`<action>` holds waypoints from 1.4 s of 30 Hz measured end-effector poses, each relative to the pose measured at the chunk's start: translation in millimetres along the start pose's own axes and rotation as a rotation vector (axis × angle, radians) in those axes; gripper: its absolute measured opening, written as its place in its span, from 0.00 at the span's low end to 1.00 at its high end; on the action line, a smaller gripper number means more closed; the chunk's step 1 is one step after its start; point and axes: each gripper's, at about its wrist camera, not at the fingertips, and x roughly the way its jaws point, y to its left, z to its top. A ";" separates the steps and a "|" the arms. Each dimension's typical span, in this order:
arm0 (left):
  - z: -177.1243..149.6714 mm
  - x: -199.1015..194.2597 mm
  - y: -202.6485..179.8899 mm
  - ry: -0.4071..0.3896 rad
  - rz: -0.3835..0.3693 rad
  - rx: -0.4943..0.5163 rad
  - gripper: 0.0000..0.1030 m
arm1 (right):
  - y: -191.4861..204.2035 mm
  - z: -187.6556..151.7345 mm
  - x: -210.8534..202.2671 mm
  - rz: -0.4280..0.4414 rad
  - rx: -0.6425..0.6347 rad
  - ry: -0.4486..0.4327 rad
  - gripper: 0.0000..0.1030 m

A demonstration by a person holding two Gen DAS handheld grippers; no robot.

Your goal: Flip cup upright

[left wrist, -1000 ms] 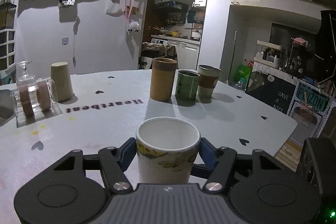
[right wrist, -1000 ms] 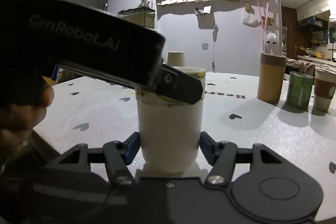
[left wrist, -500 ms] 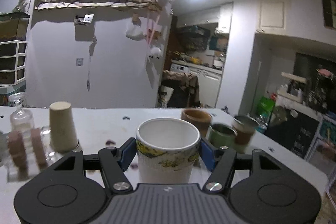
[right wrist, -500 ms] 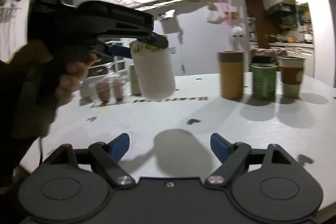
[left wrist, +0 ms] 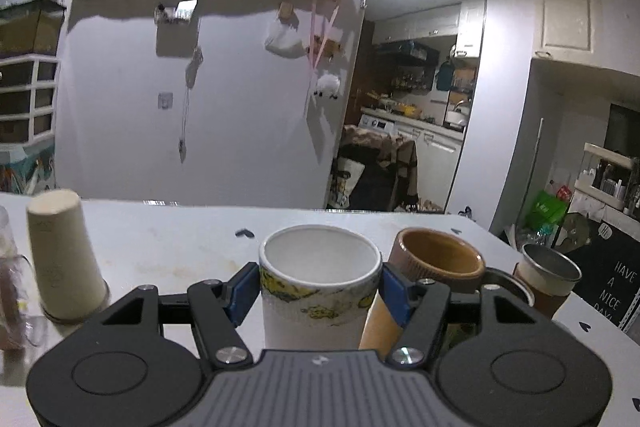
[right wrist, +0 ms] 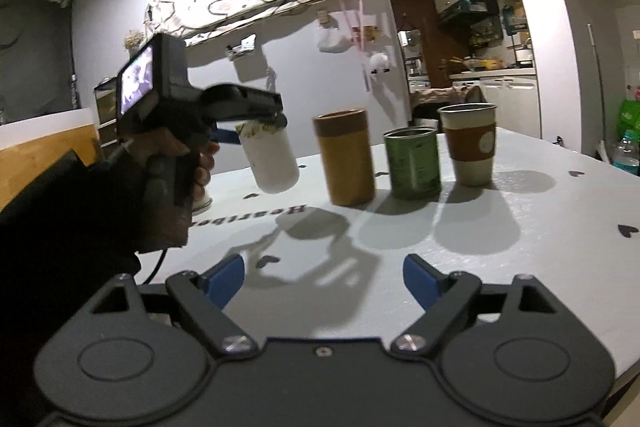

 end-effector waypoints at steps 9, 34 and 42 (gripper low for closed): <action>-10.4 18.3 -0.3 0.038 0.027 0.020 0.64 | -10.4 -0.9 4.2 -0.018 0.023 0.010 0.85; -35.8 -161.8 12.2 -0.033 0.060 0.126 1.00 | 14.3 38.4 -5.0 -0.044 -0.031 -0.066 0.98; -65.8 -204.6 16.7 0.003 0.082 0.158 1.00 | 20.7 41.6 0.5 -0.056 -0.071 -0.063 1.00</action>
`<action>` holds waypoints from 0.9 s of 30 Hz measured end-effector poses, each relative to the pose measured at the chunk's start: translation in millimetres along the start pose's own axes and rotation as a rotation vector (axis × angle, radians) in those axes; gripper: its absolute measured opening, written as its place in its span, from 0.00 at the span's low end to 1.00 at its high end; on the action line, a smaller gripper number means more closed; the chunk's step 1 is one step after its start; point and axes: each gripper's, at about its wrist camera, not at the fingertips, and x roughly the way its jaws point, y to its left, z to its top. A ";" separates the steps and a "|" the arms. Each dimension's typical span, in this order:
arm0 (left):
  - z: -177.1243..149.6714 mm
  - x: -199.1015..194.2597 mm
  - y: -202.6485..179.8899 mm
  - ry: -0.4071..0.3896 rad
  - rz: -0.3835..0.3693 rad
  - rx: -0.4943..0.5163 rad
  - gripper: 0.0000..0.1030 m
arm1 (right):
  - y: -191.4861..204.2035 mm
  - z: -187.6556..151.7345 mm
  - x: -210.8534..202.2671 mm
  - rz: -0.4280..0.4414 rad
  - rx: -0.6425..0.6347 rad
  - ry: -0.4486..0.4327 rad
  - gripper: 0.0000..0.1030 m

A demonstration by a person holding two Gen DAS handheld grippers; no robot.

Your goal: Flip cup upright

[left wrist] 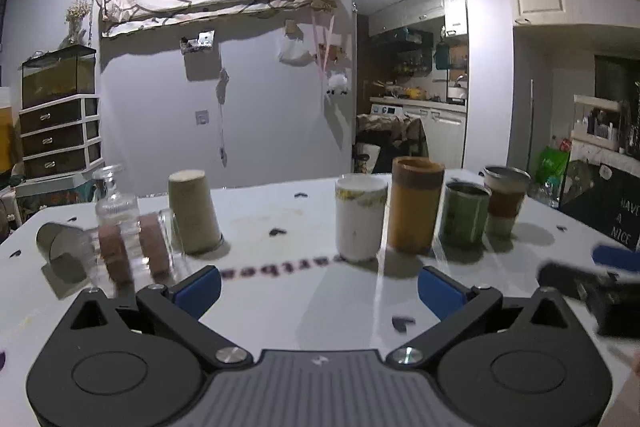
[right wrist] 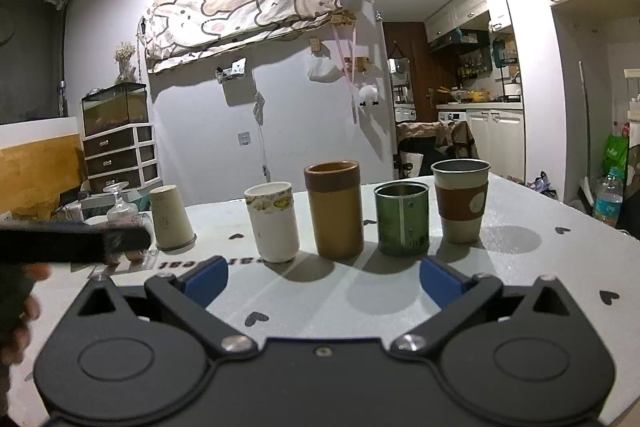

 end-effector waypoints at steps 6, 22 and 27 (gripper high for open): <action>-16.8 -11.7 6.8 0.029 0.006 -0.049 1.00 | 2.2 0.2 4.3 -0.026 -0.026 0.013 1.00; -18.4 -14.5 14.7 0.036 0.064 -0.081 1.00 | 2.8 -2.1 -1.7 -0.040 -0.061 0.035 1.00; -17.7 -14.6 15.6 0.032 0.067 -0.085 1.00 | 2.2 -2.5 -2.9 -0.041 -0.060 0.036 1.00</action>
